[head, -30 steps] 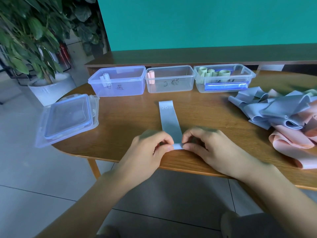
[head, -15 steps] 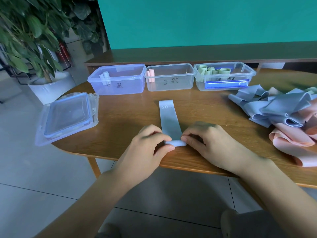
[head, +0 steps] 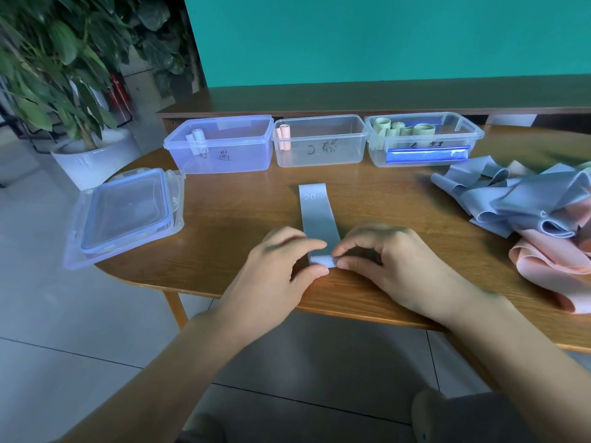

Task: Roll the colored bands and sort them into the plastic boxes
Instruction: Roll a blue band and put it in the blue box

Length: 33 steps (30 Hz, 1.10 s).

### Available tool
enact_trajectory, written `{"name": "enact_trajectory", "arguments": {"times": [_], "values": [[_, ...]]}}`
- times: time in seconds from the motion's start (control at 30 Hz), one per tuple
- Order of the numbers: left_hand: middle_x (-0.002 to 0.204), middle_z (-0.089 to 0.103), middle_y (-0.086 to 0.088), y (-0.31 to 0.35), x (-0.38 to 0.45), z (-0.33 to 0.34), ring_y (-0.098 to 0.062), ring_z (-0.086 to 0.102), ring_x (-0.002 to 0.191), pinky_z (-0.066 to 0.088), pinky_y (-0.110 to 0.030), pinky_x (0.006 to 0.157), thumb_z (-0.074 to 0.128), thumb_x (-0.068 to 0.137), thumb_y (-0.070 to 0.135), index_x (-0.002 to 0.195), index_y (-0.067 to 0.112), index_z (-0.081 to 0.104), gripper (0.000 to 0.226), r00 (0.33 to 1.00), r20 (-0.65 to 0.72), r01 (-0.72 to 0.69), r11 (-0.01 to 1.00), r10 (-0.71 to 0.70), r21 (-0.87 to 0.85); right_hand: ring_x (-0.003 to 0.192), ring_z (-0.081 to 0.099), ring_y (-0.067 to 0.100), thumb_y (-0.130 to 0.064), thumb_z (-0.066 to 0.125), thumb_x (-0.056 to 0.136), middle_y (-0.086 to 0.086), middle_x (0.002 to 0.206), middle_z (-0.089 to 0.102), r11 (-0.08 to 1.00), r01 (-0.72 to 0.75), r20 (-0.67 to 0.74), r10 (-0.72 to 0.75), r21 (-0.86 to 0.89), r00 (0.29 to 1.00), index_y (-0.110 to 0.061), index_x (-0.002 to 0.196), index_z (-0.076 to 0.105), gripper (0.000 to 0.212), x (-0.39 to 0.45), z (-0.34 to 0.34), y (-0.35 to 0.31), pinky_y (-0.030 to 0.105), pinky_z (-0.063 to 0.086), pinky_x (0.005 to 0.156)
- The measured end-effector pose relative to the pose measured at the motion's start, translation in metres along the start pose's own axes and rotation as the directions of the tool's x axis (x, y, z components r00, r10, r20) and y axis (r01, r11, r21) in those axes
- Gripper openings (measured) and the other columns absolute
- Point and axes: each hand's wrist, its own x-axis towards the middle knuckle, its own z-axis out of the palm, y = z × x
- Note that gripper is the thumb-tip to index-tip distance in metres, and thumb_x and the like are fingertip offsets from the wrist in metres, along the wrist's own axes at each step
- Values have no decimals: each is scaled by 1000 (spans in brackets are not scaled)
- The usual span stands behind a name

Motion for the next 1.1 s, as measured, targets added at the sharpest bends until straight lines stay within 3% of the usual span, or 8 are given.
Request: {"name": "enact_trajectory", "arguments": {"times": [0.17, 0.37, 0.47, 0.57, 0.7, 0.83, 0.97, 1.1], "values": [[94, 59, 22, 3, 2, 0, -2, 53, 94, 43, -14, 77, 73, 89, 32, 103, 27, 71, 15, 1000, -10, 2, 1000, -2, -27, 96, 63, 4, -27, 70, 94, -18, 98, 68, 1000, -1, 8, 1, -7, 1000, -28, 103, 76, 10, 5, 0, 4, 19, 47, 86], [98, 59, 19, 1, 6, 3, -1, 51, 95, 45, -16, 76, 72, 90, 33, 103, 27, 73, 14, 999, -23, 25, 1000, -25, -1, 99, 55, -3, -39, 63, 95, -15, 106, 59, 997, 6, 37, -4, -71, 999, -27, 113, 76, 26, 4, -3, 6, 13, 41, 89], [99, 61, 14, -2, 8, 6, -1, 51, 92, 43, -12, 77, 70, 91, 32, 102, 25, 73, 13, 999, -40, 24, 1000, -24, 2, 108, 53, 4, -39, 65, 95, -14, 113, 56, 992, -1, 29, 5, -127, 1000, -28, 121, 72, 29, 1, -2, 7, 22, 43, 95], [100, 61, 12, -4, 10, 8, -2, 51, 91, 40, -8, 78, 67, 93, 33, 103, 24, 74, 15, 999, -46, 24, 1000, -24, 9, 109, 55, 9, -32, 67, 95, -15, 112, 60, 989, 21, -18, -24, -146, 1000, -30, 117, 73, 22, 0, 0, 7, 25, 44, 97], [102, 61, 9, -5, 13, 9, -2, 52, 92, 37, -10, 81, 65, 96, 32, 107, 23, 75, 18, 999, -50, 21, 1000, -20, 23, 105, 57, 10, -30, 70, 94, -15, 109, 63, 988, 35, -22, -39, -147, 999, -29, 111, 74, 17, 4, 2, 9, 26, 45, 96], [110, 61, 13, -3, 15, 6, -2, 55, 94, 42, -12, 83, 70, 92, 30, 118, 26, 73, 26, 997, -37, 65, 998, -65, -7, 107, 58, 13, -32, 69, 94, -15, 111, 63, 987, 2, -4, -3, -161, 1000, -29, 115, 72, 22, 10, 5, 12, 36, 49, 95], [97, 63, 21, -4, 18, 2, 2, 56, 94, 46, -11, 76, 76, 87, 30, 111, 33, 72, 25, 996, -28, 78, 995, -80, -62, 107, 57, 12, -35, 67, 95, -17, 110, 61, 989, -7, 20, 11, -150, 1000, -31, 115, 71, 21, 14, 6, 15, 41, 51, 91], [86, 56, 29, -4, 24, 2, 4, 54, 94, 39, -7, 72, 73, 88, 30, 101, 31, 71, 13, 997, 2, 82, 996, -82, -37, 104, 55, 8, -33, 68, 95, -15, 109, 59, 992, -26, 31, 30, -127, 999, -30, 117, 71, 22, 17, 6, 15, 41, 52, 89]]}}
